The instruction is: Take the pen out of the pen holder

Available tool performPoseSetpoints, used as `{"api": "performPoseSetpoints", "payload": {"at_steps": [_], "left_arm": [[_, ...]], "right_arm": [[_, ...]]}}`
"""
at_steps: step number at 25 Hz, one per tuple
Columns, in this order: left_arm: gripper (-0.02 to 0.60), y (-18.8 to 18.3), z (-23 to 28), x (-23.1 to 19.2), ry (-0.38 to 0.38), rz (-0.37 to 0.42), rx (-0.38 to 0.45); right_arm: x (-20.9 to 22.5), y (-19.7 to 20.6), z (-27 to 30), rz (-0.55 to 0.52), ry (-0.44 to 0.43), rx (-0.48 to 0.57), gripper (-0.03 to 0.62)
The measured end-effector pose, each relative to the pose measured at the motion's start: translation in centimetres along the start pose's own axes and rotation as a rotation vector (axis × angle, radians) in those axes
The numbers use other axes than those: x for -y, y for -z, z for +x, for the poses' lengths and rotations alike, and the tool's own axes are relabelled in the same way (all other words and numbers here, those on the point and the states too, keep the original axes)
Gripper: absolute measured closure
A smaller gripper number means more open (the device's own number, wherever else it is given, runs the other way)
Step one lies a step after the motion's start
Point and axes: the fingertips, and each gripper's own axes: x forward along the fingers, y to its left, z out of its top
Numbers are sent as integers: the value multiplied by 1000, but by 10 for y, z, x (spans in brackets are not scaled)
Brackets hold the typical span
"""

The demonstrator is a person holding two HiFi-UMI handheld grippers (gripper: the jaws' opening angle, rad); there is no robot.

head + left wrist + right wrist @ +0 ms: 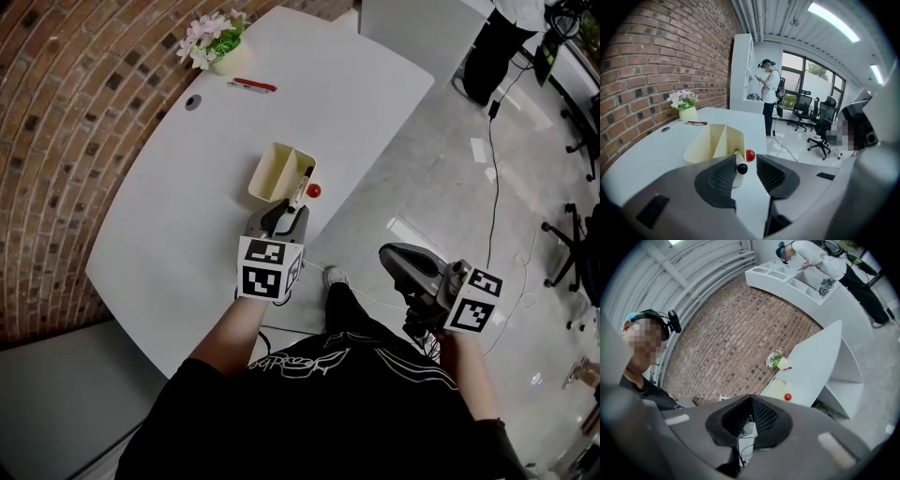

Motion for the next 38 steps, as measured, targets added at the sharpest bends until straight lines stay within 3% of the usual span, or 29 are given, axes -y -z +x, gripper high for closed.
{"api": "performPoseSetpoints", "payload": {"at_steps": [6,12,24,38], "left_arm": [[468,1,3,-2,-72,60,-27],[508,0,3,-9,-87,53,-24],[511,-8,-7,-11,-64,-27,8],[511,-35,-59,-13,-49,-91,134]], "right_arm": [[2,-1,-6,10,1,16,591],[5,0,-10,24,9,25,591],[1,-1,-4,23,1,7,591],[-27,13,3,-11,-30,-13,591]]}}
